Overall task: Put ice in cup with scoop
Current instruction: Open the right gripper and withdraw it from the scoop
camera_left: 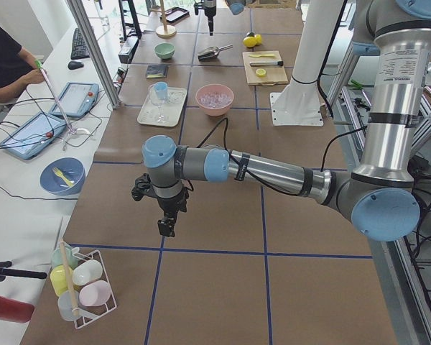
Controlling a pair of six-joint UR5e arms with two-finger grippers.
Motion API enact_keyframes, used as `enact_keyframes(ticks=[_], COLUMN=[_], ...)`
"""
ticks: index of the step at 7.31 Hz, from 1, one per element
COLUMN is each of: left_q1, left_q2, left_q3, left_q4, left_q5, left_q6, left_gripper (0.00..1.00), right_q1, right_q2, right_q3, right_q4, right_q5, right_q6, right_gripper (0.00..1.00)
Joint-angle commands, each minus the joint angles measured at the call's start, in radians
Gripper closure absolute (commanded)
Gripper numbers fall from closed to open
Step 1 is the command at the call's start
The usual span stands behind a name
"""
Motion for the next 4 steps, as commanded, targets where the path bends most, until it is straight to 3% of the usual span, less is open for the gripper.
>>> enact_keyframes(ticks=[1,3,4], left_q1=[-0.002,-0.003,-0.008], left_q2=[0.001,0.005,0.007], left_q3=[0.001,0.001,0.000], left_q4=[-0.001,-0.001,0.001], left_q5=[-0.002,-0.002,-0.002], left_q6=[0.001,0.001,0.001], left_gripper=[0.00,0.00,0.00], right_q1=[0.150,0.274,0.279], right_q2=[0.008,0.020,0.008], right_q3=[-0.082,-0.137,-0.137], right_q4=[0.001,-0.011,-0.005], right_q5=[0.045,0.166,0.162], right_q6=[-0.253,-0.421,-0.427], right_gripper=[0.00,0.00,0.00])
